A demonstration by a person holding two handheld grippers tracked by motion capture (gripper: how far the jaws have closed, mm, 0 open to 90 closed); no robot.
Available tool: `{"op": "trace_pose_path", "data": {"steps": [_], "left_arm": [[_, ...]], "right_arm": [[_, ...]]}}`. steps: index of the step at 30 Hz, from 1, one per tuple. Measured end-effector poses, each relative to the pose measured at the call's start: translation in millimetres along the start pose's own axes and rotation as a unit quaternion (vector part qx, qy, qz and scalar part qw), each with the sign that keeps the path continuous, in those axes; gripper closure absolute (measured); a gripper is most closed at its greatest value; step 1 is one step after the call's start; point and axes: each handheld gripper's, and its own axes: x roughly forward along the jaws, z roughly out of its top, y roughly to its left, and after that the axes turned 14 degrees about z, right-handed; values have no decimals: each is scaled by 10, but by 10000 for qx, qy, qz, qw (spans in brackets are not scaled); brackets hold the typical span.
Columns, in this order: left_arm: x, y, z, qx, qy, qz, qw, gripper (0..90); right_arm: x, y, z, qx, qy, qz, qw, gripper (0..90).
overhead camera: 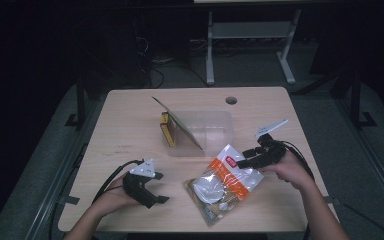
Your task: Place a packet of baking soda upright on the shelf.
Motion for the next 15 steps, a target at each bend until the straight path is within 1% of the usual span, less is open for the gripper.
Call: {"op": "trace_pose_path", "data": {"steps": [2,8,10,11,13,14,15], "left_arm": [[-2,1,0,2,-2,-1,10000,144],[1,0,-1,30,13,-7,10000,143],[2,0,-3,35,23,-5,10000,144],[1,1,-3,34,19,-5,10000,143],[-3,2,-3,27,6,-5,10000,144],[-4,2,-4,22,1,-1,10000,144],[-7,3,-4,26,-2,1,10000,144]], "right_arm": [[51,-26,-5,22,32,111,9999,371],[151,-78,-51,158,213,210,9994,391],[179,-98,-68,195,267,306,9990,407],[192,-102,-71,181,311,312,9989,413],[209,-104,-71,179,339,402,9985,456],[218,-94,-70,182,344,368,9986,485],[221,-91,-68,134,367,353,9986,535]]}}
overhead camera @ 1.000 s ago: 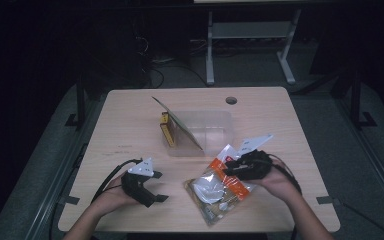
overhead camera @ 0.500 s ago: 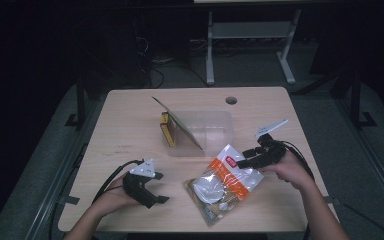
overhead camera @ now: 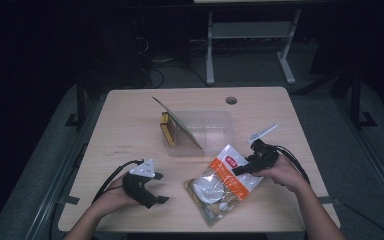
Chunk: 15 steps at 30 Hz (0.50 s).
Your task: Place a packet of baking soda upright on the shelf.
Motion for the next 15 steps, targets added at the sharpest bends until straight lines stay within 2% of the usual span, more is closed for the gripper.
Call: {"op": "trace_pose_path", "data": {"steps": [1,5,9,13,15], "left_arm": [[-2,1,0,0,-4,1,10000,144],[0,4,-2,3,0,-2,10000,148],[-2,4,-2,13,-5,5,10000,148],[-7,3,-2,15,-18,20,10000,148],[-9,4,-3,24,-14,20,10000,148]], "right_arm": [[2,13,0,-25,-15,68,10000,577],[-10,88,7,-272,-3,-55,9996,736],[9,174,14,-551,120,-183,9982,871],[30,223,20,-748,220,-317,9965,897],[33,244,24,-769,241,-368,9961,899]]}}
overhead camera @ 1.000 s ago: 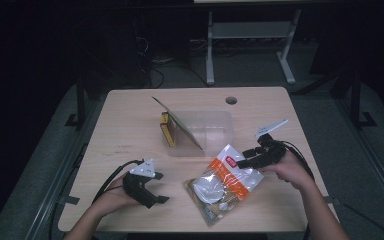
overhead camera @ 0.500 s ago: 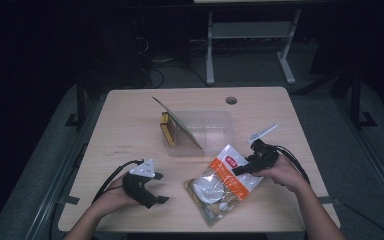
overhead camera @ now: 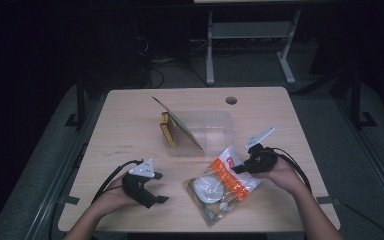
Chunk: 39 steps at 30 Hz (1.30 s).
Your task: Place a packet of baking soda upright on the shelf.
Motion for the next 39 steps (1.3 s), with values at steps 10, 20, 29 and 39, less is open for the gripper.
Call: {"op": "trace_pose_path", "data": {"steps": [10,20,29,39], "left_arm": [[-5,7,-1,3,-8,7,10000,148],[-12,9,2,38,-56,28,10000,148],[-10,16,3,2,-78,9,10000,148],[-14,12,0,-101,-97,-13,9999,148]], "right_arm": [[-40,136,54,-328,-64,-191,9993,900],[-191,272,127,-567,-366,-339,9971,900],[-327,458,238,-794,-714,-256,9939,900],[-453,593,337,-1065,-983,-344,9888,900]]}}
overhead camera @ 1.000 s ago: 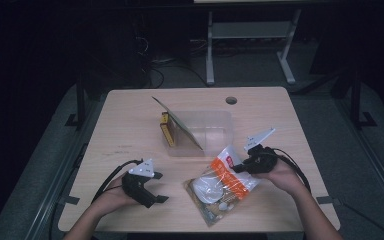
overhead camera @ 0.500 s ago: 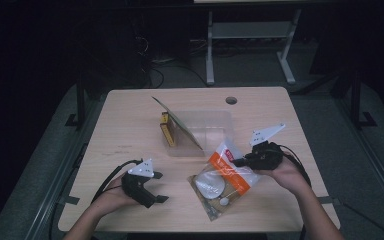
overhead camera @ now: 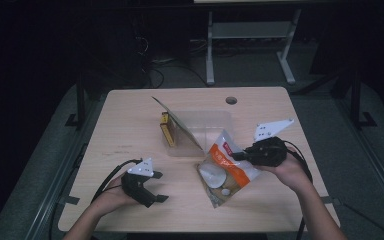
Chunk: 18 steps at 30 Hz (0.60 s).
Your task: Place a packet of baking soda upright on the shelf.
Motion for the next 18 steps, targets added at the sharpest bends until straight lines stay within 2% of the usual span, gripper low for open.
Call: {"op": "trace_pose_path", "data": {"steps": [5,10,17,18], "left_arm": [[-7,4,3,28,28,-19,10000,148],[-14,9,5,12,-4,-6,10000,148],[-11,16,4,-3,2,-25,10000,148],[-15,24,4,61,32,-28,10000,148]], "right_arm": [[-53,76,59,-162,-174,-30,9997,900],[-117,124,113,-252,-263,-131,9992,900],[-195,177,196,-360,-460,-140,9982,900],[-207,177,205,-383,-508,-136,9979,900]]}}
